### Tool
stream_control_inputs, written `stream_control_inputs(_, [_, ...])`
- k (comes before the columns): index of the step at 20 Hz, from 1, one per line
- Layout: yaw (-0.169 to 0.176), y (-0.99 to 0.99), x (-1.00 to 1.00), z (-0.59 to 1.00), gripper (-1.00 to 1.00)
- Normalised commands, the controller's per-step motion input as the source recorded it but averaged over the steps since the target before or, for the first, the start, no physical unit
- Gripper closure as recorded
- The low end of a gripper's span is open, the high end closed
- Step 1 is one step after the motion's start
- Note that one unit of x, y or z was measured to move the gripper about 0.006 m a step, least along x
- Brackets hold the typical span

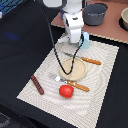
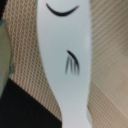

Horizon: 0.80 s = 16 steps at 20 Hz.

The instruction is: Interact with the objects in diverse but meaningful ways.

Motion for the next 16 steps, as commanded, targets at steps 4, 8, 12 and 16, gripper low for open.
stream_control_inputs(4, [-0.018, -0.15, -0.22, 0.71, -1.0])
stream_control_inputs(8, [-0.068, -0.54, -0.17, 0.3, -1.0])
stream_control_inputs(12, [-0.098, -0.72, -0.2, 0.08, -1.0])
stream_control_inputs(16, [-0.07, -0.82, -0.16, 0.06, -1.0])
